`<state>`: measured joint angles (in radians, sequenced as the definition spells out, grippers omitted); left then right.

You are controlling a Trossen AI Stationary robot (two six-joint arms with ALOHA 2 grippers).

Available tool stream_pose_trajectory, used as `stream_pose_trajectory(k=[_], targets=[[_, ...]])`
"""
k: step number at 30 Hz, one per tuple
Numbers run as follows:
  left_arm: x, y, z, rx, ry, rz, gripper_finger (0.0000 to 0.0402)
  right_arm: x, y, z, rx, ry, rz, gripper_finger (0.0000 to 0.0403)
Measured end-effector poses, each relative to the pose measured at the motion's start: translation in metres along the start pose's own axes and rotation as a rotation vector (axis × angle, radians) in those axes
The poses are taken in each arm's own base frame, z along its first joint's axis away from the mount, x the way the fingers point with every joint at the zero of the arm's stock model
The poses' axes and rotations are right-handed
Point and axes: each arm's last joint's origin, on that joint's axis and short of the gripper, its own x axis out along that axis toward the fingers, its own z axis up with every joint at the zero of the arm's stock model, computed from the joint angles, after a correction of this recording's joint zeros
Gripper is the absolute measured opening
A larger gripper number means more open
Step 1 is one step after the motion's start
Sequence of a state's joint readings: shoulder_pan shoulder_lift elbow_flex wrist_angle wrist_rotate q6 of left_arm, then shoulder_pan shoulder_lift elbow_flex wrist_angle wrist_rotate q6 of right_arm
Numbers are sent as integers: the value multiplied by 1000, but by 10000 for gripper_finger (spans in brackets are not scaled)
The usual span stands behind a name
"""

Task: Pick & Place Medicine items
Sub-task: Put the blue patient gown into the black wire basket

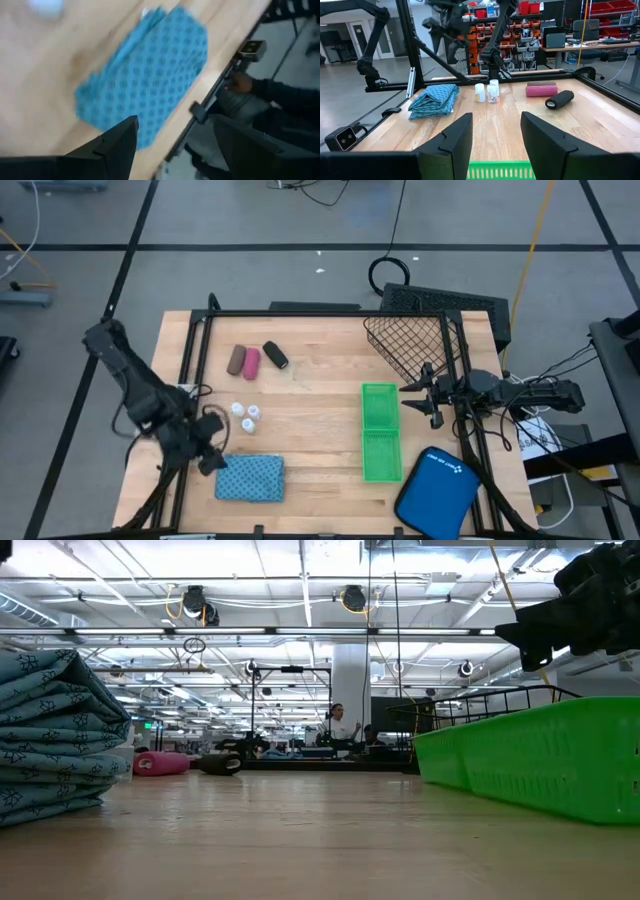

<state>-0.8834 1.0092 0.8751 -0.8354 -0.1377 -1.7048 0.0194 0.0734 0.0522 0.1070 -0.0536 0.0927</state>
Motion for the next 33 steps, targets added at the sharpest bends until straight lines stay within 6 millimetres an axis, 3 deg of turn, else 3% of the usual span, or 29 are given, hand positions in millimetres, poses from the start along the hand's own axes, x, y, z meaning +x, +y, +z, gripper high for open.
stream_pose_trajectory(k=[8, 15, 26, 33], targets=[[38, 4, -43, -248, -103, 134, 269, 0, 0, 0, 0, 0, 0, 155], [79, 14, -67, -447, -148, 316, 269, 0, 0, 0, 0, 0, 0, 155], [132, 19, -69, -477, -269, 392, 269, 0, 0, 0, 0, 0, 0, 155], [151, 22, -67, -362, -438, 300, 269, 0, 0, 0, 0, 0, 0, 155]])
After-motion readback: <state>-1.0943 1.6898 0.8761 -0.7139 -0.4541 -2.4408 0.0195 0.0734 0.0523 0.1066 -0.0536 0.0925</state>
